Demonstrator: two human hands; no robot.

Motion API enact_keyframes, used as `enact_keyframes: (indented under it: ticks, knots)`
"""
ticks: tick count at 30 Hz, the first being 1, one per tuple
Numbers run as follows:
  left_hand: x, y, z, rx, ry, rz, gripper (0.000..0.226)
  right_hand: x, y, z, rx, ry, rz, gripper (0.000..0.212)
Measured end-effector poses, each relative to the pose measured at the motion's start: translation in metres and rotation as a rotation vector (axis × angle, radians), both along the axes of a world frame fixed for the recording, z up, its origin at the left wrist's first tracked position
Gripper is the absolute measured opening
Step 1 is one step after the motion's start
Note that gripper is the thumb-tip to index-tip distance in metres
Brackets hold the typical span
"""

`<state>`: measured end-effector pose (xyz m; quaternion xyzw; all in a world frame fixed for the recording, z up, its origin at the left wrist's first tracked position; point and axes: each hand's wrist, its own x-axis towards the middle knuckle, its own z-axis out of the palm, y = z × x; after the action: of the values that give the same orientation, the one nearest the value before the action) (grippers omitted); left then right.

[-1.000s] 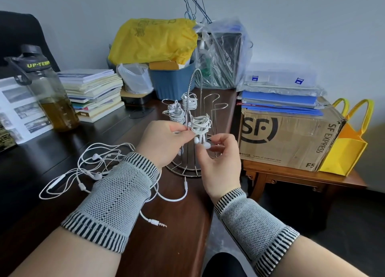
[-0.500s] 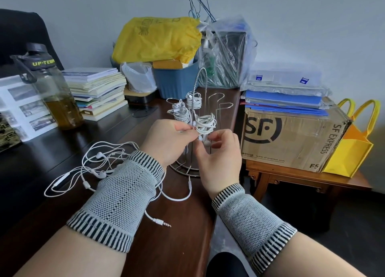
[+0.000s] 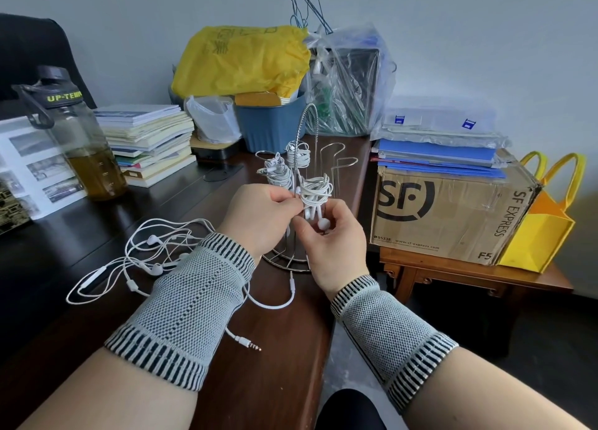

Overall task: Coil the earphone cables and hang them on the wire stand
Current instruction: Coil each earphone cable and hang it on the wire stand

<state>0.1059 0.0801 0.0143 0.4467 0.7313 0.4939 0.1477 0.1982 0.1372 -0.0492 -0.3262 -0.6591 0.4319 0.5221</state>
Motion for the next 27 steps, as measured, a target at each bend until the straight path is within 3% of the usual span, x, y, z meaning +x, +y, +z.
enact_keyframes:
  ticks: [4,11,19,27]
  knots:
    - [0.002,0.003,-0.005,-0.079,-0.033,-0.059,0.039,0.001,0.000,-0.001,0.025,-0.003,-0.020,0.023]
    - [0.005,0.007,-0.010,-0.091,-0.131,-0.123,0.027,0.001,-0.005,-0.001,0.050,0.018,-0.110,0.029]
    - [0.016,0.004,-0.004,-0.104,-0.352,-0.188,0.037,0.006,-0.002,-0.017,0.270,-0.035,-0.321,0.027]
    - [0.018,0.004,-0.003,-0.104,-0.425,-0.200,0.034,0.010,-0.005,-0.013,0.141,0.002,-0.287,0.029]
